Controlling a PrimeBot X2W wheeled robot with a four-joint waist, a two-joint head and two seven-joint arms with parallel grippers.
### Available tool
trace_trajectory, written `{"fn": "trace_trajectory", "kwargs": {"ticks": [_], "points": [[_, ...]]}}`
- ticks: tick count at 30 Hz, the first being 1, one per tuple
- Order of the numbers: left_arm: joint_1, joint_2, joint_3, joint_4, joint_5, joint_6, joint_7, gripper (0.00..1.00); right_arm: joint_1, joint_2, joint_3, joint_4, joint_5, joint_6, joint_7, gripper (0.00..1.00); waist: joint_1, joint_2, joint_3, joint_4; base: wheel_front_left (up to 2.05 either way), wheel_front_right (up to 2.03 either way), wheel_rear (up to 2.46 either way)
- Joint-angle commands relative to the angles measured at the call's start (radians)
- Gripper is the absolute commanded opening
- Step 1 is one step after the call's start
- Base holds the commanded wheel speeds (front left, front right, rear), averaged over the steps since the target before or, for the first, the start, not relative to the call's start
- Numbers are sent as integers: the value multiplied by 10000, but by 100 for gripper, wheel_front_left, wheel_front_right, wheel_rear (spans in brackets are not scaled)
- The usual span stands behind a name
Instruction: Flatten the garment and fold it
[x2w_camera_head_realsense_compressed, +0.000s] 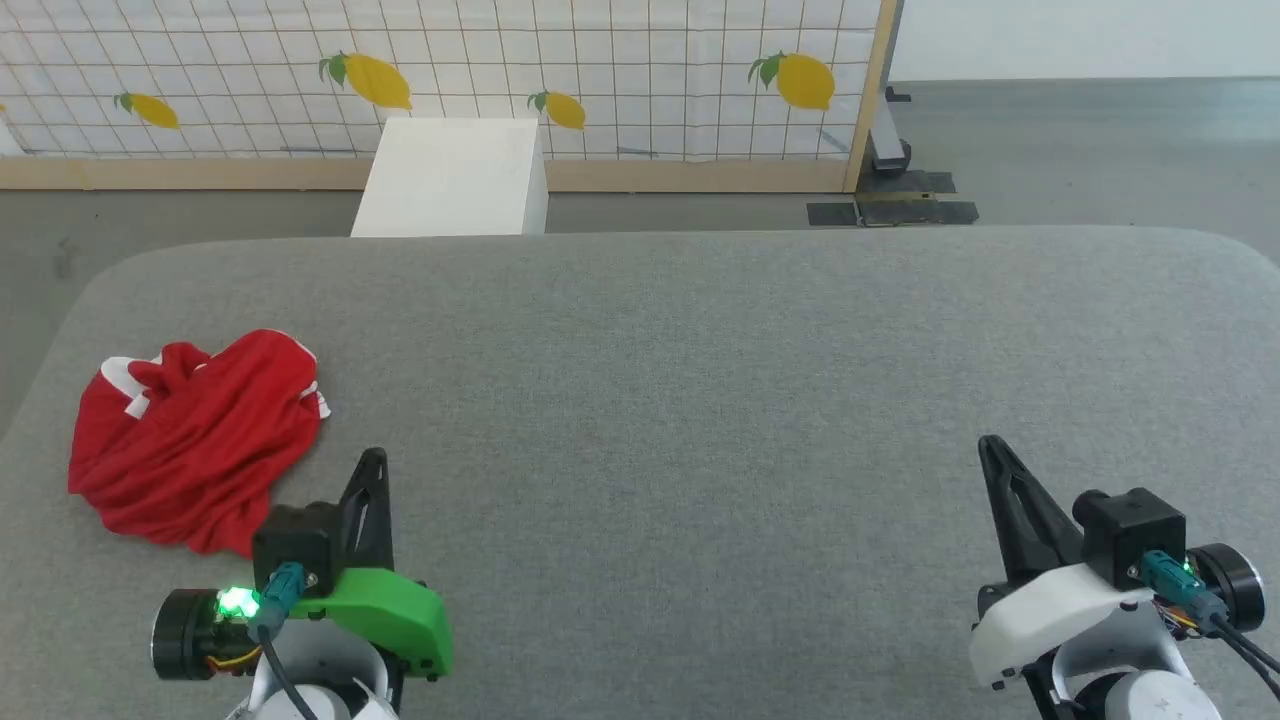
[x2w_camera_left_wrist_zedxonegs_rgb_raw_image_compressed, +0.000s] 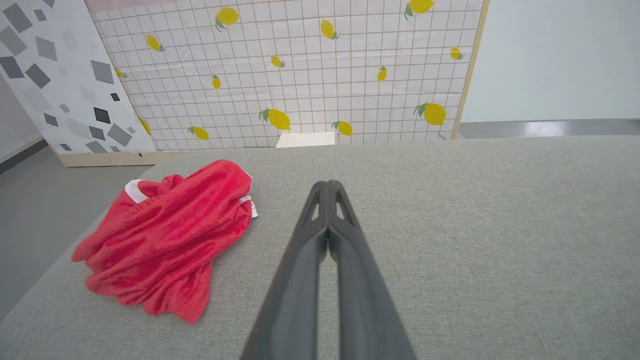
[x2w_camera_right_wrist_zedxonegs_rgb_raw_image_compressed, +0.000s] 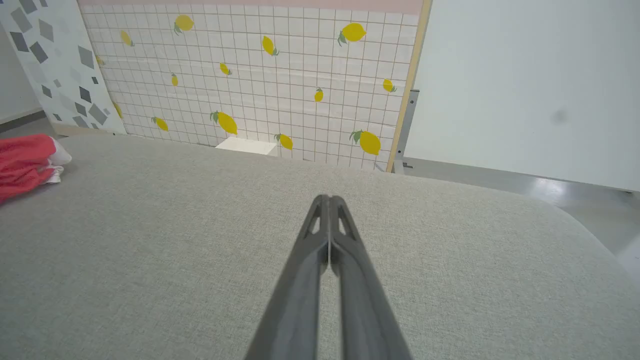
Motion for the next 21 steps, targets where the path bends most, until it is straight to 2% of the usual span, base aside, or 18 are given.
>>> {"fn": "trace_trajectory", "kwargs": {"ticks": [1, 8, 9, 21], "points": [[122, -51, 32, -24, 103, -11, 14, 0, -21, 7, 16, -51, -62, -15, 1, 0, 0, 0, 0, 0, 0, 0, 0], [122, -51, 32, -24, 103, -11, 14, 0, -21, 7, 16, -51, -62, -15, 1, 0, 0, 0, 0, 0, 0, 0, 0], [0, 0, -4, 0, -1, 0, -1, 100, 0, 0, -2, 0, 1, 0, 0, 100, 0, 0, 0, 0, 0, 0, 0], [18, -1, -77, 133, -211, 5, -245, 100, 35, -1, -55, 261, 277, -1, -246, 100, 0, 0, 4, 13, 0, 0, 0]]}}
